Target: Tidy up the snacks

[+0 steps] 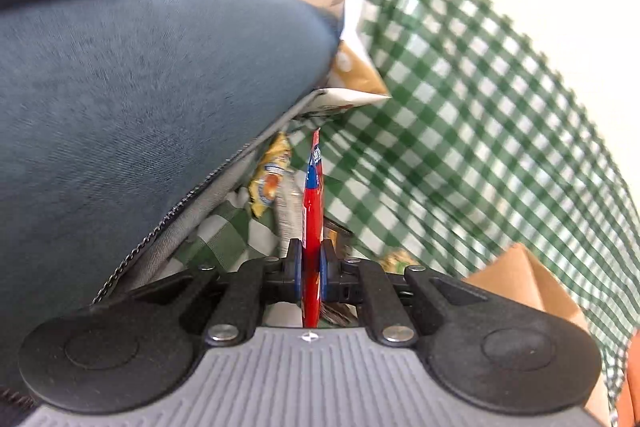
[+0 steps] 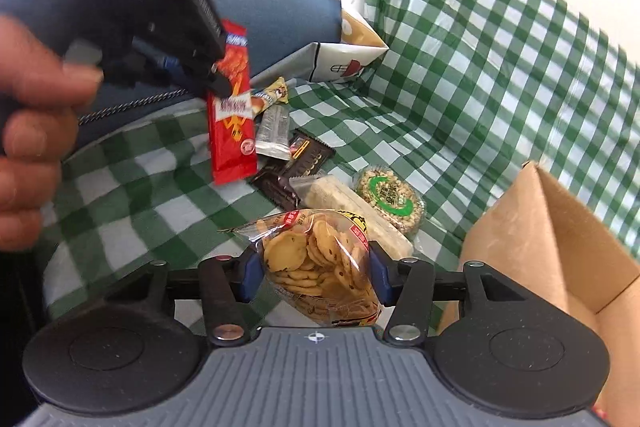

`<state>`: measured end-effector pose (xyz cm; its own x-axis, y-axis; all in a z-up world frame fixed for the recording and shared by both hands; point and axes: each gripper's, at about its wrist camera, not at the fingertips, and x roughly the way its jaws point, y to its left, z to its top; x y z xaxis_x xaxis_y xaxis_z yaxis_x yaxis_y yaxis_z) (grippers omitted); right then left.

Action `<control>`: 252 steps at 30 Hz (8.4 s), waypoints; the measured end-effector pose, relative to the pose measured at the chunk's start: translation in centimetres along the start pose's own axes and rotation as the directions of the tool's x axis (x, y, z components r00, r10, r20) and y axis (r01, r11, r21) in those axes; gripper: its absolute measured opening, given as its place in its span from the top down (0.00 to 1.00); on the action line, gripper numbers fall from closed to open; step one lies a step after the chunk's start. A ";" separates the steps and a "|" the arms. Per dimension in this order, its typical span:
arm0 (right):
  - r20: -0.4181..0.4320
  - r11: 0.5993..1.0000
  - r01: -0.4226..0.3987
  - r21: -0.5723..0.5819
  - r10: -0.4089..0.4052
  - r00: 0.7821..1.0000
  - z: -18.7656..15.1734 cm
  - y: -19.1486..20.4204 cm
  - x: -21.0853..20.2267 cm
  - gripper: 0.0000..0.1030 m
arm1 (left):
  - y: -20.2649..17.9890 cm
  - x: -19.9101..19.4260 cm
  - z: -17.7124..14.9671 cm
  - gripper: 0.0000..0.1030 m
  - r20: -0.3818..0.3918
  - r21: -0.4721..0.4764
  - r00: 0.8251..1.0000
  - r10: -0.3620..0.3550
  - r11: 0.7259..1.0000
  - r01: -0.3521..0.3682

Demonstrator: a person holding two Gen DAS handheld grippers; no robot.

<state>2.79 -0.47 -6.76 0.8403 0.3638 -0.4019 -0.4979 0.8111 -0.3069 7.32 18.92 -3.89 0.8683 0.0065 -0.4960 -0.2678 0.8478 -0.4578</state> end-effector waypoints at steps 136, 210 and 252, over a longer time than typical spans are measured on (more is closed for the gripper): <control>0.230 0.972 0.217 0.096 -0.233 0.945 -1.1 -10.6 -14.9 0.52 | -12.0 -4.9 -6.5 0.54 -0.147 0.439 0.986 -0.075 0.888 0.133; 0.139 0.757 0.498 0.422 -0.597 0.790 -5.5 -16.6 -14.8 0.51 | -24.5 -1.9 -9.3 0.54 -0.174 0.477 0.892 -0.416 0.757 0.446; 0.061 0.660 0.498 0.562 -0.634 0.771 -6.9 -19.3 -14.8 0.51 | -25.9 -1.0 -9.9 0.54 -0.188 0.435 0.839 -0.510 0.722 0.537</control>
<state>-1.57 -24.66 -0.87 0.9765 -0.2058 -0.0631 0.2106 0.9741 0.0822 9.23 -8.28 1.13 0.7866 -0.5272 -0.3214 0.4548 0.8468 -0.2758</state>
